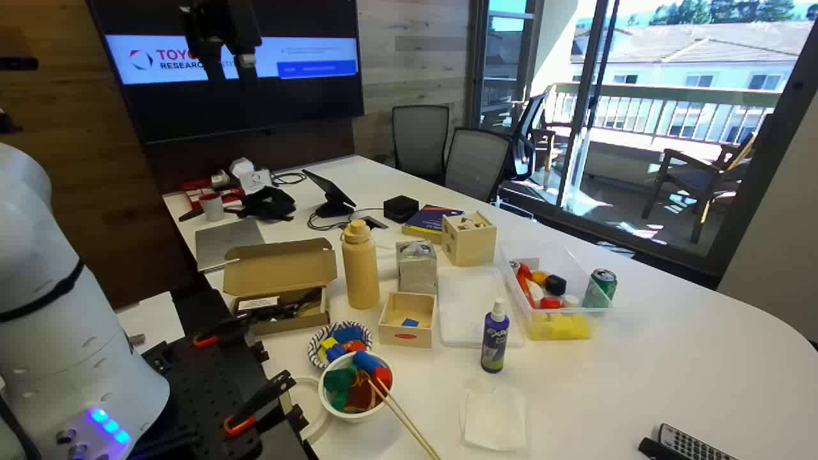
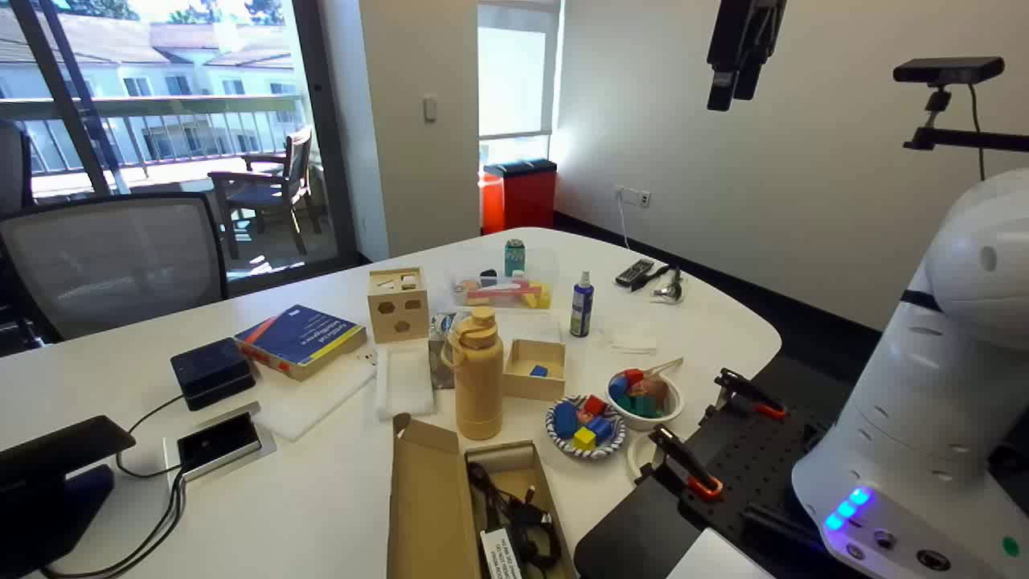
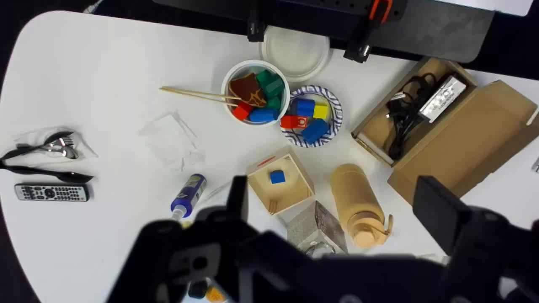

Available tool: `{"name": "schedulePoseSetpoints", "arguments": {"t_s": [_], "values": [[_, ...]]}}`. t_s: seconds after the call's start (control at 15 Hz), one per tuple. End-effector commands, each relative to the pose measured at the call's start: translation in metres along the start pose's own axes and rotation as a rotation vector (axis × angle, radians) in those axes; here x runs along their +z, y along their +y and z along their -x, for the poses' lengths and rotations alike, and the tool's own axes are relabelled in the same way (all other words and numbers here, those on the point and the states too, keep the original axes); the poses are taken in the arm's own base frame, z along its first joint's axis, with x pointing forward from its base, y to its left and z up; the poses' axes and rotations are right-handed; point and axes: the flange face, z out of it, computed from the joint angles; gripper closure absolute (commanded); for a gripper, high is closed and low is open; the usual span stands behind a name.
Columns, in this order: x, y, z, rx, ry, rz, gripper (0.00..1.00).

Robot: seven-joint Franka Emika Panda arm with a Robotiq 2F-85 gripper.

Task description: Use the chopsticks to stir the blocks in the white bowl.

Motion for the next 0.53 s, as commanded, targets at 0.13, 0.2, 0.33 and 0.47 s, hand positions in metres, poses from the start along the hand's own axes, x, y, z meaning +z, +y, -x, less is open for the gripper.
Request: {"name": "schedulePoseSetpoints", "arguments": {"t_s": [0.13,0.2,0.33,0.47], "values": [[-0.001,0.0,0.0,0.0,-0.001,0.0,0.0],[0.009,0.008,-0.011,0.029,-0.008,-0.008,0.0],[0.029,0.032,-0.03,0.106,0.008,-0.051,0.0],[0.059,0.072,-0.048,0.212,0.035,-0.127,0.0]]}}
